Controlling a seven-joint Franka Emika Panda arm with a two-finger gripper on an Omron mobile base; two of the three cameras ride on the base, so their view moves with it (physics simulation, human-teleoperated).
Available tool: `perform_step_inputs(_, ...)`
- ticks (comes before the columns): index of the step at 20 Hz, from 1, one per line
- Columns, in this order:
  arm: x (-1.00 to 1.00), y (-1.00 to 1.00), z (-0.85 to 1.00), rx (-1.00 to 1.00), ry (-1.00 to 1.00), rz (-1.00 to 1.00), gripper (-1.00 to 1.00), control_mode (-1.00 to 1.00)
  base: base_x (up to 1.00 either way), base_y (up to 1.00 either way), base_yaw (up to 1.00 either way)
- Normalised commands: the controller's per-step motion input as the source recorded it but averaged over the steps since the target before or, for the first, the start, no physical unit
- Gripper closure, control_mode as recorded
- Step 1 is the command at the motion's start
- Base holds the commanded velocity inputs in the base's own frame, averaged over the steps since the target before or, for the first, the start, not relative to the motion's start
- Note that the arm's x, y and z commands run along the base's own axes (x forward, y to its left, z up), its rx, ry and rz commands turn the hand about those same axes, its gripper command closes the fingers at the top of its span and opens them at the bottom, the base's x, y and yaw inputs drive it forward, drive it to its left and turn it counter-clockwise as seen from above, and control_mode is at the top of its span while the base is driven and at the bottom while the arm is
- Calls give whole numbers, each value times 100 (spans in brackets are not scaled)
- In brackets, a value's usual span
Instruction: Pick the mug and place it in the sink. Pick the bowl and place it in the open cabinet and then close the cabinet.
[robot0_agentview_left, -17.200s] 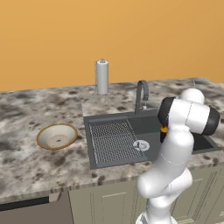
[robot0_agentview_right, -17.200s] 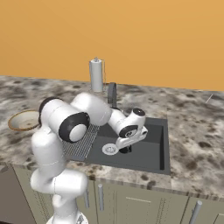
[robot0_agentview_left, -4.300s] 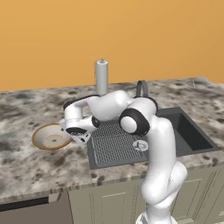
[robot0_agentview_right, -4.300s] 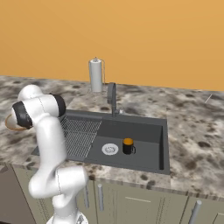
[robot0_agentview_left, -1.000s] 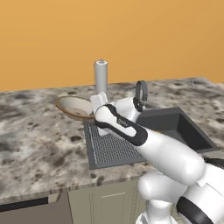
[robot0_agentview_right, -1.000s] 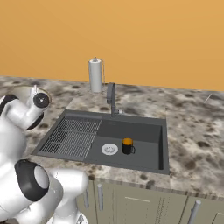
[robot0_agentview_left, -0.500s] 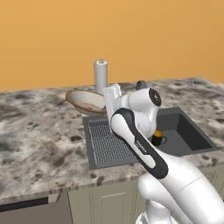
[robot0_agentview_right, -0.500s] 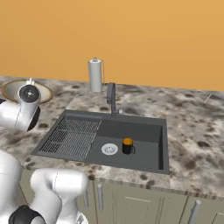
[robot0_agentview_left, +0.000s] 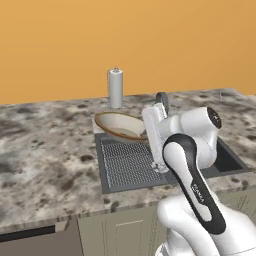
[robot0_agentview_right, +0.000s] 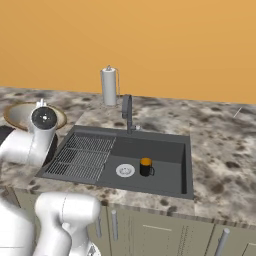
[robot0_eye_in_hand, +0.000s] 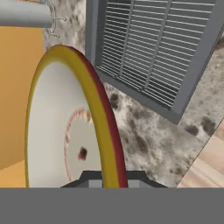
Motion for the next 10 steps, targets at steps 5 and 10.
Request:
perform_step_inputs(5,-68,-21,30,-14,4,-20,100,-100,0,0,0)
perform_step_inputs(10,-26,-1,29,-19,7,-32,100,-100,0,0,0)
